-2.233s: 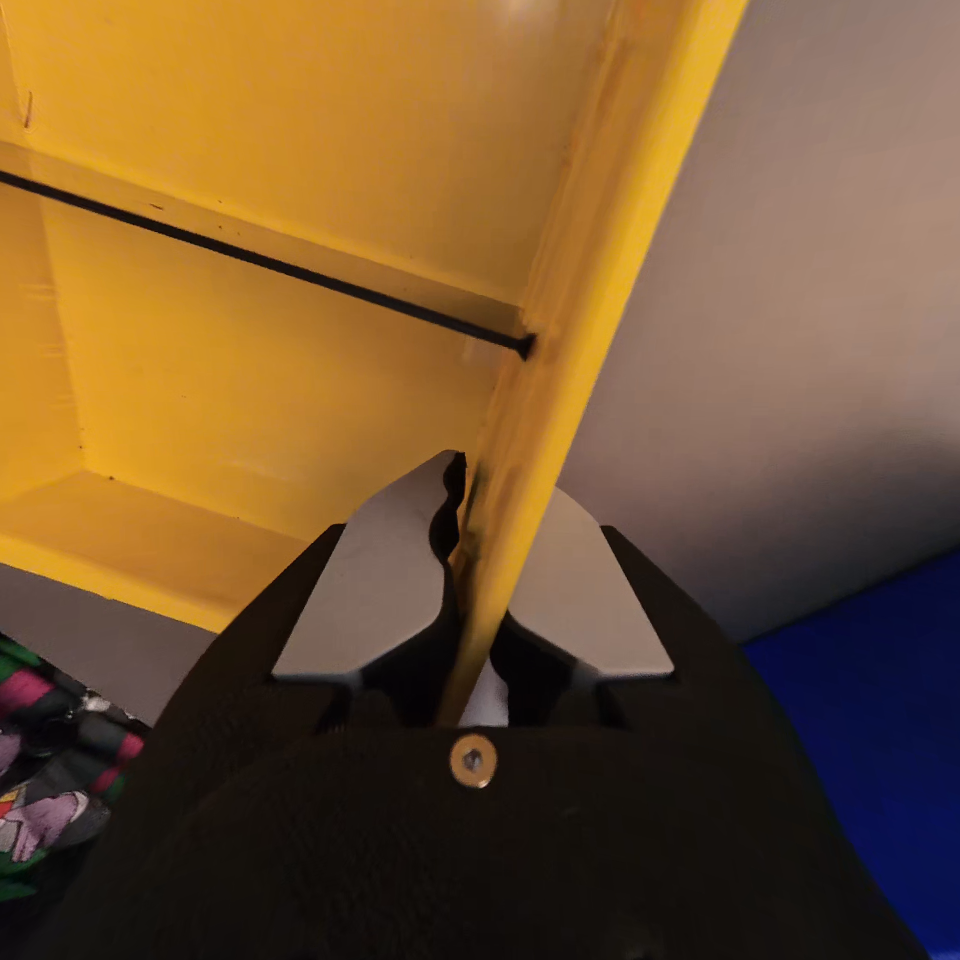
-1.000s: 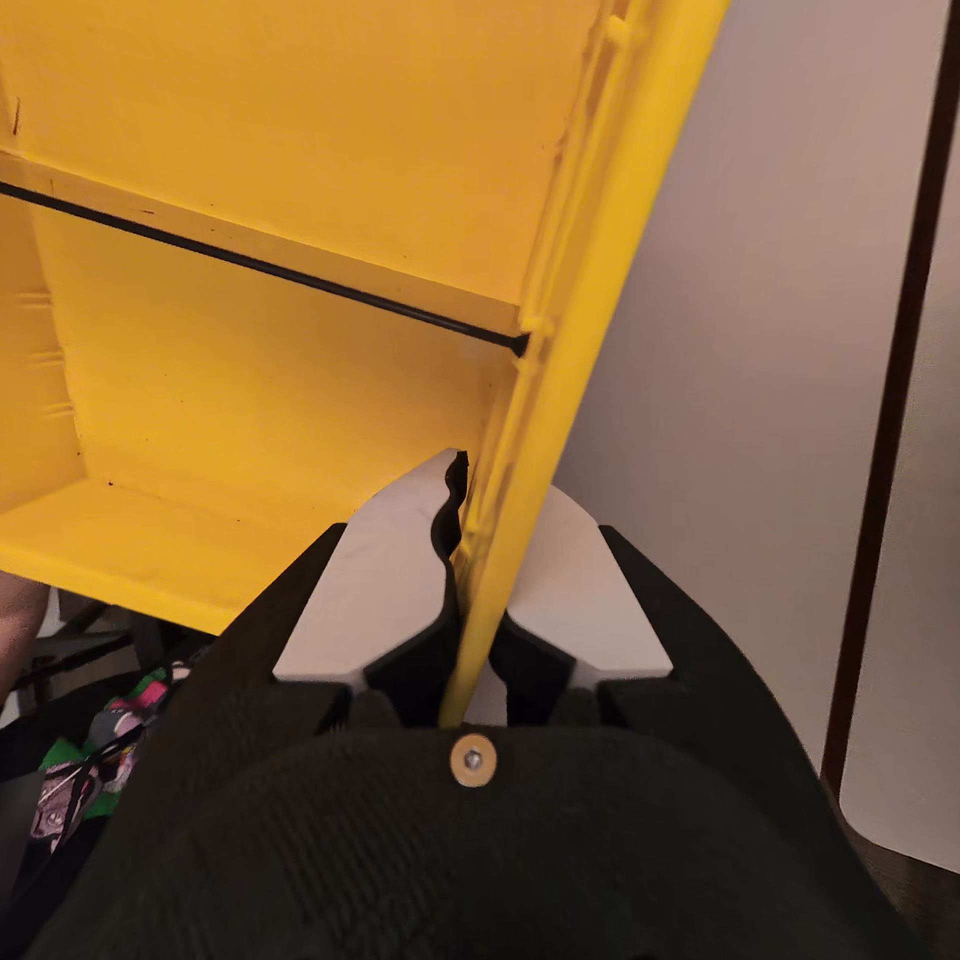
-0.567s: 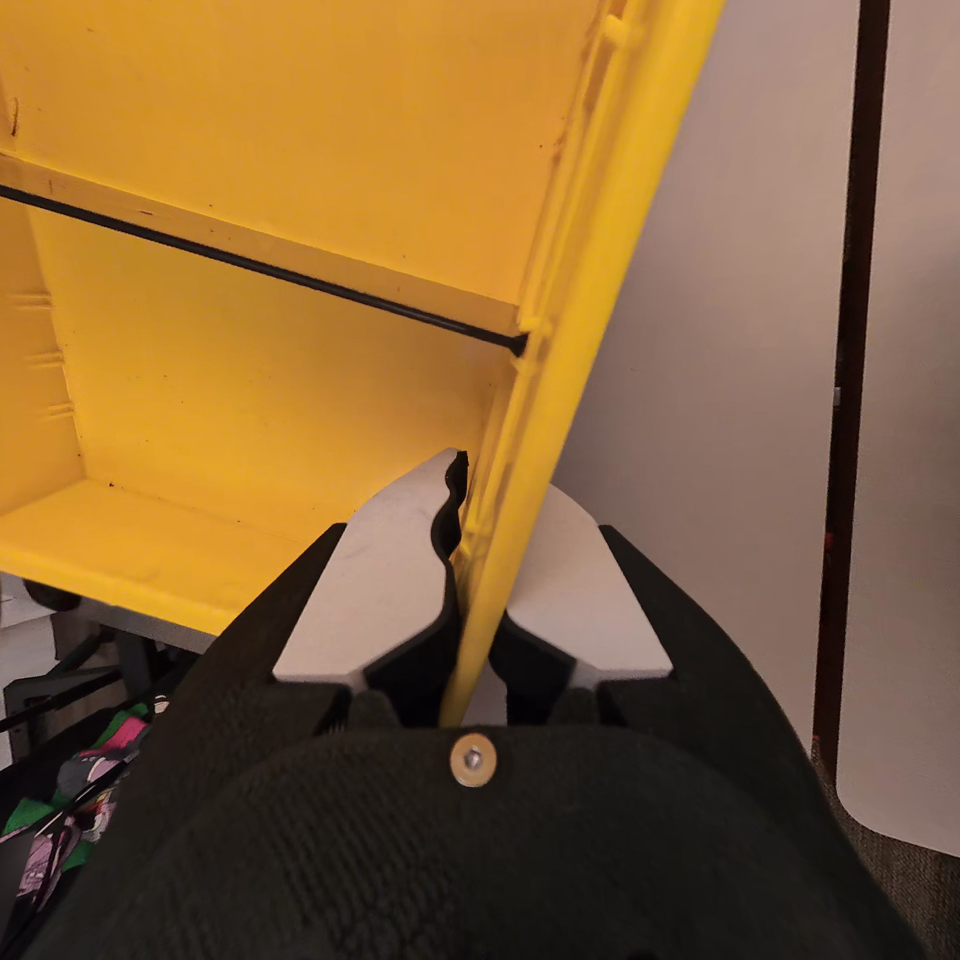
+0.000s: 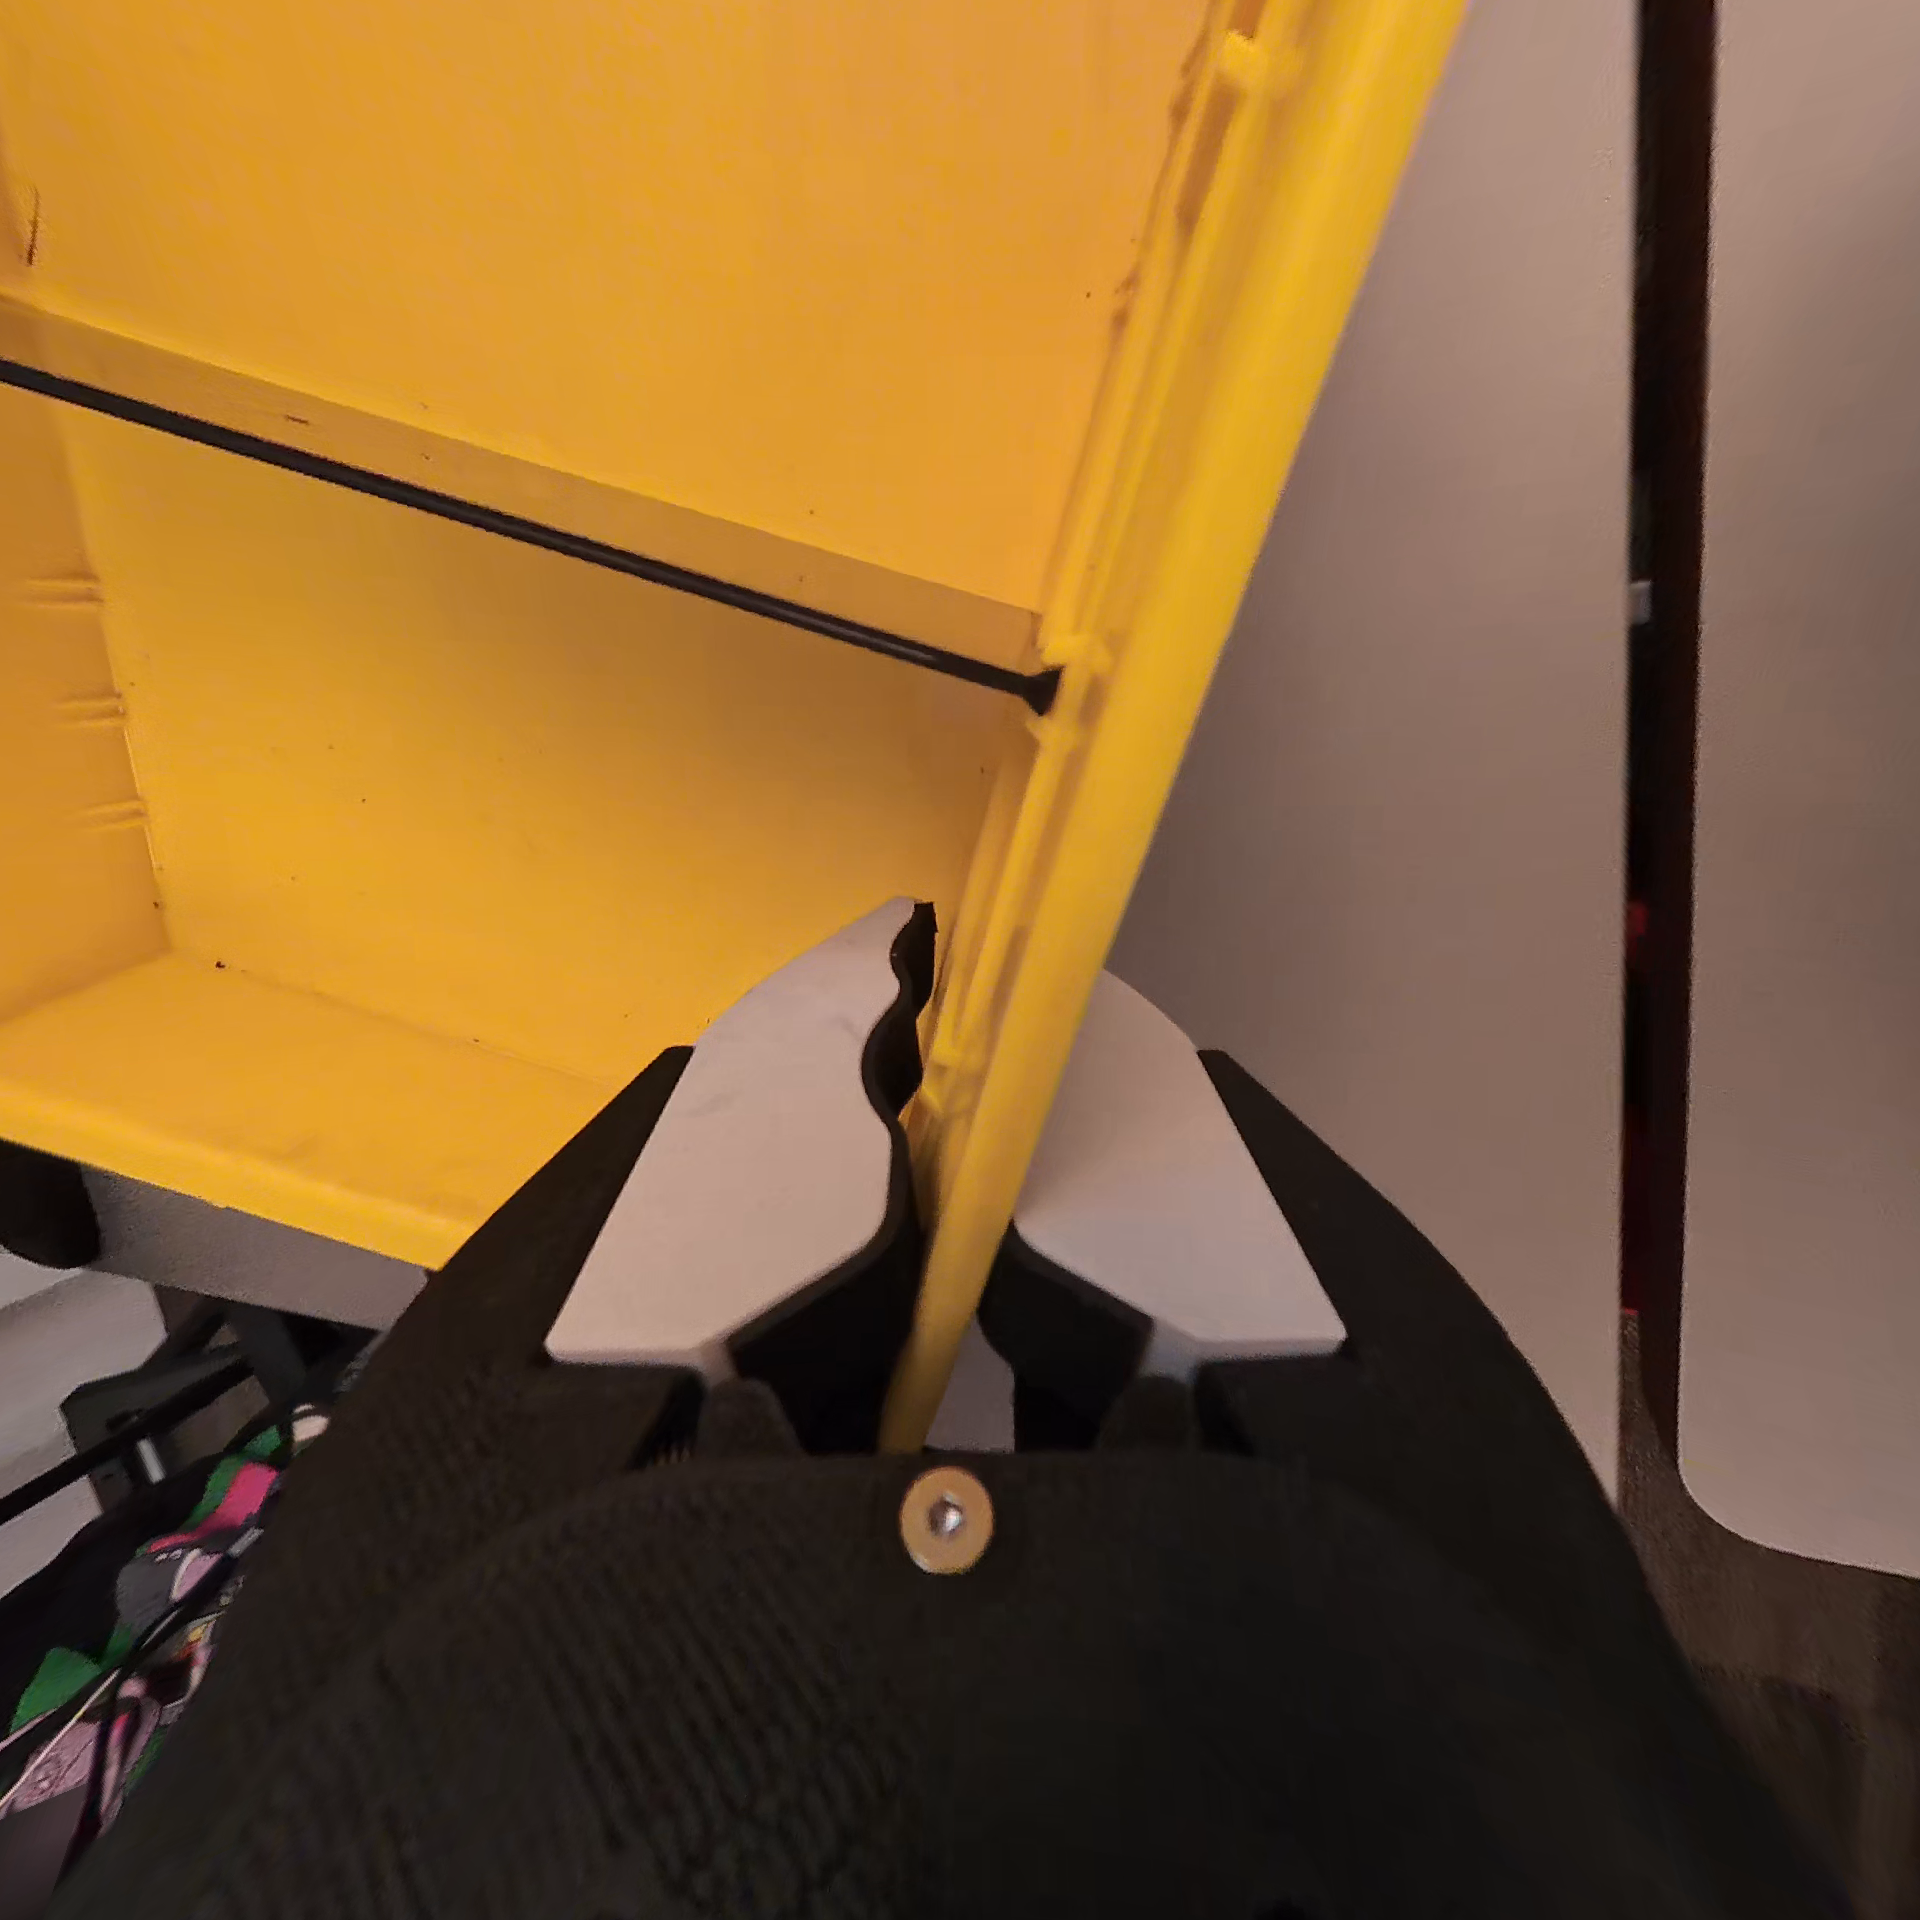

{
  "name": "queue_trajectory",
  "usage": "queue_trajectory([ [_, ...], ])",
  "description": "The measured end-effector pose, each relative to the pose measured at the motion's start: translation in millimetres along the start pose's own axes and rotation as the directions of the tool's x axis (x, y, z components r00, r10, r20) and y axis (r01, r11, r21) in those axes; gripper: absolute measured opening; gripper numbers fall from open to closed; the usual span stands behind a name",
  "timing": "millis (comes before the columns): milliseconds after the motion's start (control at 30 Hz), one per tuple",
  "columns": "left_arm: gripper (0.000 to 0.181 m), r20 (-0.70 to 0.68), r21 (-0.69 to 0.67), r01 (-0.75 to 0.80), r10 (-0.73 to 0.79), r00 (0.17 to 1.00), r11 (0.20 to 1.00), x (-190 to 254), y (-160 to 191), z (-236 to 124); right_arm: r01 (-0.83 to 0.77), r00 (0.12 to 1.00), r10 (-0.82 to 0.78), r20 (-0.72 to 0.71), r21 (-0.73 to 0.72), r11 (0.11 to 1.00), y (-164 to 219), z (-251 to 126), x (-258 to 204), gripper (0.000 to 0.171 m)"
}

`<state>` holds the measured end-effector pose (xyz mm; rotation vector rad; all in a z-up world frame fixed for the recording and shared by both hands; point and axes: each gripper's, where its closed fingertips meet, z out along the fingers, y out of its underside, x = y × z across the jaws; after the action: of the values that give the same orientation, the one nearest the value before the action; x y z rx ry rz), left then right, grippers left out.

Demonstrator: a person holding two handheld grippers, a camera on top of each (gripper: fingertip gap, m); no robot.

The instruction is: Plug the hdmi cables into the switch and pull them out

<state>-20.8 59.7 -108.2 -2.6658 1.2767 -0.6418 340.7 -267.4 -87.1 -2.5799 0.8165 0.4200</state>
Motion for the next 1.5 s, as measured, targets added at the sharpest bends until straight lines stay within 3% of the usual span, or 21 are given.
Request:
queue_trajectory([
  [400,0.014,-0.021,0.13,0.193,-0.192,0.981,0.973,-130.5,77.1,-74.5,0.17,0.976,-0.195,-0.099,-0.219,0.961,-0.5,88.5,-52.4,0.006],
  [567,0.014,-0.007,0.186,0.272,-0.276,0.961,0.944,-174.9,115.2,-103.1,0.254,0.938,-0.305,-0.163,-0.275,0.927,-10.8,104.1,-83.6,0.006],
  [800,0.017,-0.04,0.284,0.393,-0.398,0.916,0.875,-224.6,163.7,-137.7,0.278,0.932,-0.33,-0.153,-0.286,0.917,-18.9,116.8,-106.2,0.006],
  [1133,0.02,-0.12,0.413,0.528,-0.531,0.839,0.742,-263.1,203.7,-166.4,0.274,0.931,-0.331,-0.154,-0.303,0.913,-21.9,114.6,-98.3,0.006],
  [1500,0.022,-0.144,0.448,0.586,-0.593,0.792,0.675,-270.6,209.4,-171.4,0.275,0.931,-0.333,-0.15,-0.311,0.91,-18.5,109.6,-89.0,0.006],
])
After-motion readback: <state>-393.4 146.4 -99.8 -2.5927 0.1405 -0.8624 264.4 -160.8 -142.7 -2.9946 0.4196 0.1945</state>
